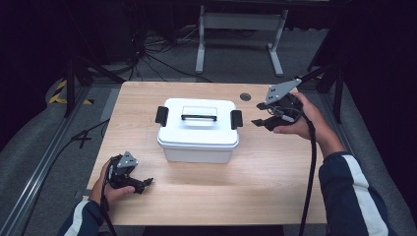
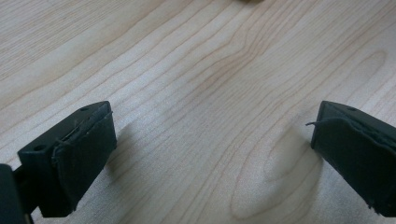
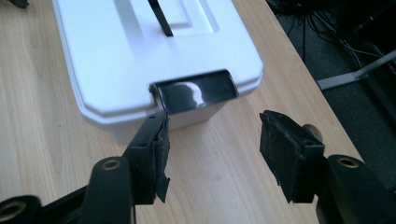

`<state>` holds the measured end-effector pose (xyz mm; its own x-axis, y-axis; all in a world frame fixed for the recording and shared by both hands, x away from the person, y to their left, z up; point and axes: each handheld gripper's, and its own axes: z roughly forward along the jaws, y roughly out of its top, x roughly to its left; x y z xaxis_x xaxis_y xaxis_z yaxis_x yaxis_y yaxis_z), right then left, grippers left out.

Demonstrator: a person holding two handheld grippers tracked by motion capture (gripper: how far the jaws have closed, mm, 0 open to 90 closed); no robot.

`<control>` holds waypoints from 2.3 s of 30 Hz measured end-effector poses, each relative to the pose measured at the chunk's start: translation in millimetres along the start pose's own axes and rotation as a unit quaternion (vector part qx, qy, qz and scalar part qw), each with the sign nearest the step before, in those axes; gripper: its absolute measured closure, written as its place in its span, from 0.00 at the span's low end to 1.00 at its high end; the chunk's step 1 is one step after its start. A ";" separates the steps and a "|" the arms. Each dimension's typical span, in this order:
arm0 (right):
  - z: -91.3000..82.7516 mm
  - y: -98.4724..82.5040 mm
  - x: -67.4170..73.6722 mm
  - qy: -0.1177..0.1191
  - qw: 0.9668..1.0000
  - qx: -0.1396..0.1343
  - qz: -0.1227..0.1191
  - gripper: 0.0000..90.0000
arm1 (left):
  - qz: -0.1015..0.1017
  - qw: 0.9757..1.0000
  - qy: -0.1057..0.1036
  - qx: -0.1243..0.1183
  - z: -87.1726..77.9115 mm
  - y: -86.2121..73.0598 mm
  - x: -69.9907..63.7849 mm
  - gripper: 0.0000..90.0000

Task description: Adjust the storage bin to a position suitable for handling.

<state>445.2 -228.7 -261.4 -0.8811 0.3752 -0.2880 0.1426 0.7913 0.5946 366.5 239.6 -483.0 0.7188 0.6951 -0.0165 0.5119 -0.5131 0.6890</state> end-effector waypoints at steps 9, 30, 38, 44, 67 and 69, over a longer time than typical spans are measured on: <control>15.1 35.5 1.0 0.008 1.000 0.001 -0.021 0.49 | 0.000 1.000 -0.001 0.000 0.1 0.0 0.0 0.01; 65.5 88.7 15.8 0.050 0.996 0.027 -0.076 0.49 | 0.003 1.000 -0.001 0.001 0.1 0.2 0.8 0.00; 82.1 99.7 21.9 0.063 0.993 0.040 -0.093 0.52 | 0.004 1.000 -0.001 0.001 0.0 0.3 0.9 0.00; 94.7 107.0 27.1 0.062 0.991 0.051 -0.110 0.60 | 0.003 1.000 -0.002 0.001 0.1 0.3 0.9 0.00; 109.7 123.9 40.6 0.050 0.982 0.083 -0.161 0.94 | 0.001 1.000 -0.003 0.000 0.6 0.5 1.0 0.00; 109.7 124.6 39.8 0.049 0.982 0.083 -0.163 0.94 | 0.002 1.000 -0.004 0.002 0.2 0.7 1.2 0.00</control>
<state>477.4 -62.2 -281.0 -0.9298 0.0470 -0.3650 -0.0899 0.9327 0.3492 367.8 239.9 -482.7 0.7248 0.6886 -0.0201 0.5109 -0.5177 0.6863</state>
